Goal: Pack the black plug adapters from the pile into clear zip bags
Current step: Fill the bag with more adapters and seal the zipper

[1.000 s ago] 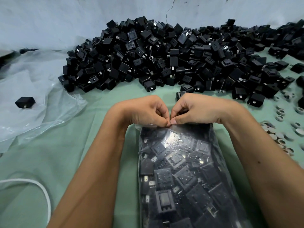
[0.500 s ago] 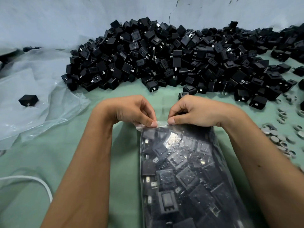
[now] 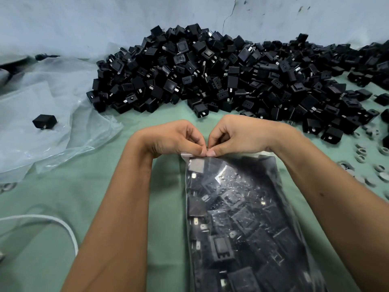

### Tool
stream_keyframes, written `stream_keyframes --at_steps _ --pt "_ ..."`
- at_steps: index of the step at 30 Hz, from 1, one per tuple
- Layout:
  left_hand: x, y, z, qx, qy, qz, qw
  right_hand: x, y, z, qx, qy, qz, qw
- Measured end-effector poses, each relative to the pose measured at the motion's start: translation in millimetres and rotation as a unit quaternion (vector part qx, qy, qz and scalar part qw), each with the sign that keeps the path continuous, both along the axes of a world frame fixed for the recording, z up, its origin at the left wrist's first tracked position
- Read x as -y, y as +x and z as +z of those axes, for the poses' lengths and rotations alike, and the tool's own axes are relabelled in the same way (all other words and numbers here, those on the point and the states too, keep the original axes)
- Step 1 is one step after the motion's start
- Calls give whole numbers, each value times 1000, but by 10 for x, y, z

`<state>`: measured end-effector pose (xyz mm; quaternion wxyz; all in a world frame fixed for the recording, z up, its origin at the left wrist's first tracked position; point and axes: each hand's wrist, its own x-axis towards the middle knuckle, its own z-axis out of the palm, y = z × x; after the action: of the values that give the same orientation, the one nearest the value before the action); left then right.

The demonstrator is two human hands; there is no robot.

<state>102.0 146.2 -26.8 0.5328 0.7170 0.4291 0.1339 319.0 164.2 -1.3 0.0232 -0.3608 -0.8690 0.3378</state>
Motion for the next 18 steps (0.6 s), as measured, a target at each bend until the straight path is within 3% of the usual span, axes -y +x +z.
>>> stream_keyframes --at_steps 12,18 --pt "-6 -26 31 -16 8 12 1000 76 -75 53 68 71 17 995" --pt "-5 4 10 -6 6 21 1000 31 26 37 21 3 6 1000"
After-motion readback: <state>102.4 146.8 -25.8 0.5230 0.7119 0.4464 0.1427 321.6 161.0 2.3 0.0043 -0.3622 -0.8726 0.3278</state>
